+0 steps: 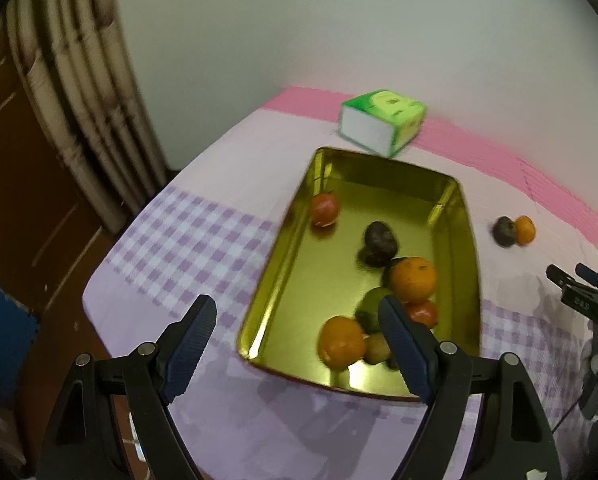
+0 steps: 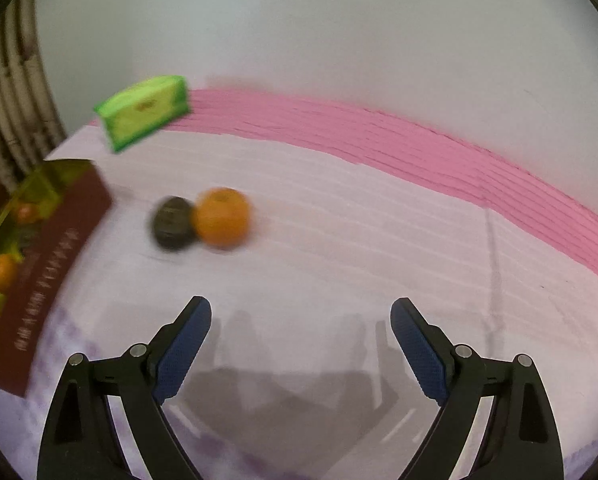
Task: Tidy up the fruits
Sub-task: 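Move the left tool toward the dark wrinkled fruit on the sheet, then close the left tool on the dark wrinkled fruit and lift it, then carry the dark wrinkled fruit with the left tool over the tin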
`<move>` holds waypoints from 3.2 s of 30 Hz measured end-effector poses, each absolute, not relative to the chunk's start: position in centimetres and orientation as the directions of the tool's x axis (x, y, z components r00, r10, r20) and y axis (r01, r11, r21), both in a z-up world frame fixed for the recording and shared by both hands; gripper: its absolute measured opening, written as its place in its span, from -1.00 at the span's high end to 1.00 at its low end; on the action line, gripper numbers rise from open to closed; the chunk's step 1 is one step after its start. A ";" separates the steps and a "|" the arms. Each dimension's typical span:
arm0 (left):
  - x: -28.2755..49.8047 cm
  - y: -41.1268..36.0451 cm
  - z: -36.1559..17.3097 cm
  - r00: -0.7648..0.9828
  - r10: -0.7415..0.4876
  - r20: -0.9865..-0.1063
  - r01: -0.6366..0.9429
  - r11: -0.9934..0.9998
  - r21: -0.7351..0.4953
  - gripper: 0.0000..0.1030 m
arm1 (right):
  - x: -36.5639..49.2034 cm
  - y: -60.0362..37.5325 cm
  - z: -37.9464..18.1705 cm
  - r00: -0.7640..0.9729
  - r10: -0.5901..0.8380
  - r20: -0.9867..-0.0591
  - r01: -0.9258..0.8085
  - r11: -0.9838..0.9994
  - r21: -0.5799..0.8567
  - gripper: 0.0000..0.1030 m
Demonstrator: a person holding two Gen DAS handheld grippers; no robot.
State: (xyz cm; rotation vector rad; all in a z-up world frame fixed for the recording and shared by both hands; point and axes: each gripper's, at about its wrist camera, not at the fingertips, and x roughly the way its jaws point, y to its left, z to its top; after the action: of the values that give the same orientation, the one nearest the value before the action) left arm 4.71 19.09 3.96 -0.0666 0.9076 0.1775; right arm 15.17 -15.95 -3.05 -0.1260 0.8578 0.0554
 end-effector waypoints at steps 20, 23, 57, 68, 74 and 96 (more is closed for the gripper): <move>11.0 3.6 1.9 0.556 -0.088 -0.827 0.124 0.992 -0.023 -0.56 | 17.6 -21.8 -4.7 0.624 0.012 -0.781 -0.093 0.994 -0.060 -0.99; 11.9 2.0 0.9 0.532 -0.086 -0.843 0.144 0.990 -0.011 -0.56 | 17.5 -22.0 -4.7 0.628 0.020 -0.778 -0.104 0.993 -0.058 -1.00; 21.8 -3.6 -3.6 0.418 -0.152 -0.896 0.271 0.962 -0.036 0.13 | 17.6 -22.0 -4.7 0.628 0.020 -0.778 -0.104 0.993 -0.058 -1.00; 21.9 -3.9 -3.7 0.432 -0.129 -0.893 0.269 0.963 -0.009 0.26 | 17.6 -22.0 -4.7 0.628 0.020 -0.778 -0.104 0.993 -0.058 -1.00; 21.0 -3.8 -3.6 0.426 -0.120 -0.897 0.267 0.964 -0.002 0.27 | 17.6 -22.0 -4.7 0.628 0.020 -0.778 -0.104 0.993 -0.058 -1.00; 15.3 -0.7 1.8 0.503 -0.129 -0.855 0.227 0.974 -0.014 0.27 | 17.5 -22.1 -4.7 0.628 0.020 -0.778 -0.104 0.993 -0.058 -1.00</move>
State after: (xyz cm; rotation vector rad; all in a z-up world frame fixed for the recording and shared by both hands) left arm 15.28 -0.74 1.77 0.1045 1.0224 -0.2153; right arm 17.54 -22.08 -4.72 -0.1010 0.8898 0.0716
